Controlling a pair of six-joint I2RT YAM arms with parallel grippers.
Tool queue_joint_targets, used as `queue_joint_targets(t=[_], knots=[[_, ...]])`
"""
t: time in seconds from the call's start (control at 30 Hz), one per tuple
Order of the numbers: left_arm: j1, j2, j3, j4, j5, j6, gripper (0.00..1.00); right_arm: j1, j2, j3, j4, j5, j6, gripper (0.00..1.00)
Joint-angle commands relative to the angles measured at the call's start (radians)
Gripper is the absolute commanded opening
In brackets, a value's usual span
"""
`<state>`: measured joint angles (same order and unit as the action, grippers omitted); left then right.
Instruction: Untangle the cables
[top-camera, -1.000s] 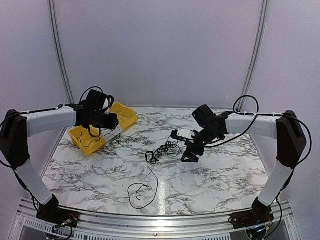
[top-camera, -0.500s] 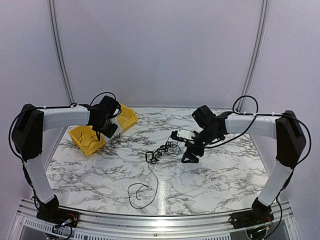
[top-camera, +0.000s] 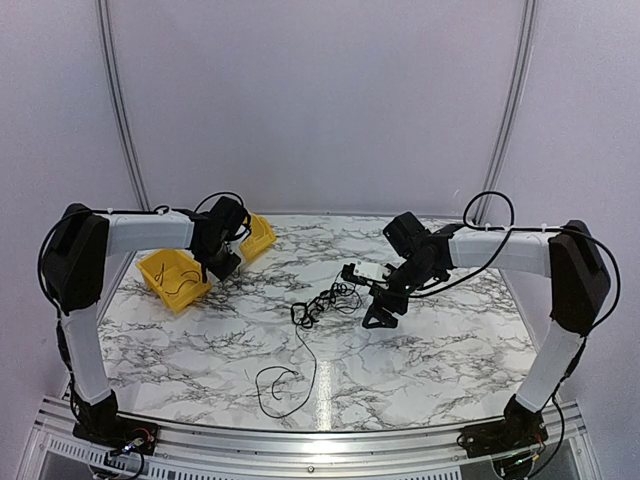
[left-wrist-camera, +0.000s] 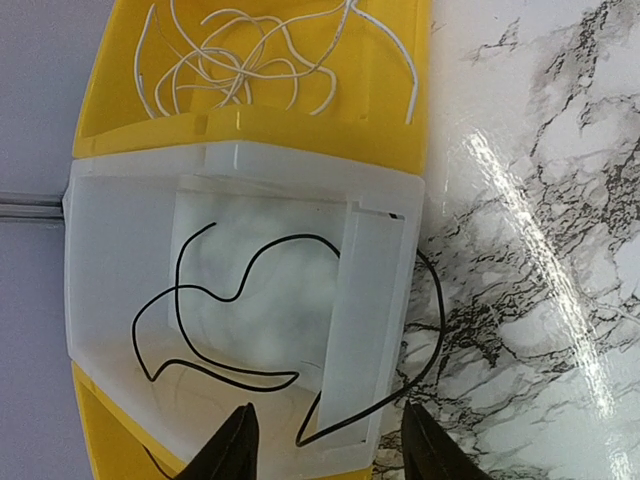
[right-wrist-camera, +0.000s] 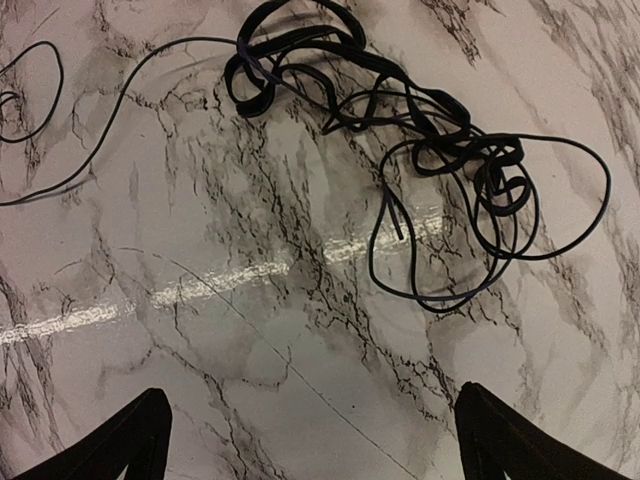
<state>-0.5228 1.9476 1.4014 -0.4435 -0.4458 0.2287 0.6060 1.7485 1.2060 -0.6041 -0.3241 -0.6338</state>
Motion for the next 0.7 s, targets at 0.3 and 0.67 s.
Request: queue_joint_targets(t=[0.3, 0.67], knots=[[0.024, 0.040, 0.029, -0.046, 0.019, 0.030, 0.35, 0.001, 0.007, 0.035, -0.022, -0.019, -0.011, 0.98], [0.033, -0.015, 0.028, -0.041, 0.054, 0.026, 0.02, 0.000, 0.009, 0.035, -0.023, -0.021, -0.009, 0.99]])
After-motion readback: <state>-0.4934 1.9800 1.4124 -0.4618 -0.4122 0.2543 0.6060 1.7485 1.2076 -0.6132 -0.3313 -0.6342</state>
